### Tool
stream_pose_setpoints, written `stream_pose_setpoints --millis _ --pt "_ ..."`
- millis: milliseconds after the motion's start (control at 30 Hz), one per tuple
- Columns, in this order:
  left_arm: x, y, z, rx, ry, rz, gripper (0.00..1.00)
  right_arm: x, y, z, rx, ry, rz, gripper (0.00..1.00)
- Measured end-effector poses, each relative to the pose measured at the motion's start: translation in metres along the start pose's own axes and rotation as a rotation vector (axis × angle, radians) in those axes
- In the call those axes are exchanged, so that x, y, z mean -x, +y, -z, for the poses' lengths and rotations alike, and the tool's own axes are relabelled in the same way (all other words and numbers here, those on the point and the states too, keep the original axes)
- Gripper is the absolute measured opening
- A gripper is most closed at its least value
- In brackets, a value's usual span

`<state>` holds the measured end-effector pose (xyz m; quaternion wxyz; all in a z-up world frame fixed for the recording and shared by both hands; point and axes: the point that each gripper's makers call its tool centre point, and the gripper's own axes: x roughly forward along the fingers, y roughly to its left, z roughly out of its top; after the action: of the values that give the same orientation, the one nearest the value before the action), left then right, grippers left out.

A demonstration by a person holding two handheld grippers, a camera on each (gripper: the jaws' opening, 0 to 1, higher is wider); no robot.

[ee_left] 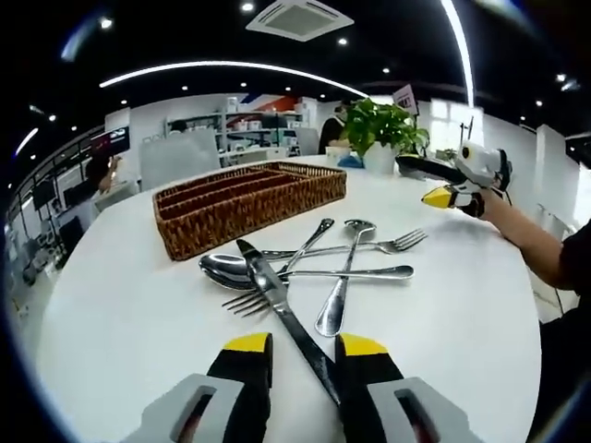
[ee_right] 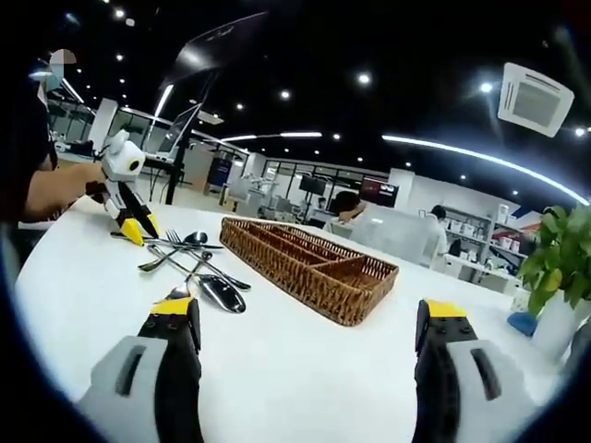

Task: Arrange the knives, forks, and spoons in their matching storage slots by inserting each utensil handle-first until every utensil is classified and aligned in the correct compartment

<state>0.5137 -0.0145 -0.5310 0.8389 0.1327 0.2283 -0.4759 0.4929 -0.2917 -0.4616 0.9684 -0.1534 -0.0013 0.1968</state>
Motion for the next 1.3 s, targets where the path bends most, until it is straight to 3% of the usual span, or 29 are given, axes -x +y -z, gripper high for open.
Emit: stream_pose_setpoints --millis 100,267,333,433,1033,1300 --pt "-0.003 0.003 -0.005 -0.003 -0.018 -0.036 0.24 0.001 -0.001 0.000 -0.002 -0.001 0.001 0.99" --pt "-0.006 -0.001 -0.007 -0.006 -0.004 -0.038 0.19 0.001 -0.002 -0.001 -0.013 -0.007 0.001 0.99" --pt "-0.006 0.006 -0.008 -0.012 -0.003 -0.074 0.19 0.001 -0.001 -0.001 -0.012 -0.005 -0.001 0.99" --pt "-0.006 0.009 -0.007 0.021 0.007 -0.065 0.17 0.001 0.000 -0.001 -0.007 -0.002 -0.004 0.99" --pt "-0.008 0.015 -0.002 0.037 0.059 -0.046 0.13 0.001 0.000 -0.001 -0.017 -0.004 -0.006 0.99" --pt "-0.011 0.018 -0.003 0.009 0.052 -0.074 0.11 0.001 0.001 0.001 -0.015 0.003 -0.007 0.99"
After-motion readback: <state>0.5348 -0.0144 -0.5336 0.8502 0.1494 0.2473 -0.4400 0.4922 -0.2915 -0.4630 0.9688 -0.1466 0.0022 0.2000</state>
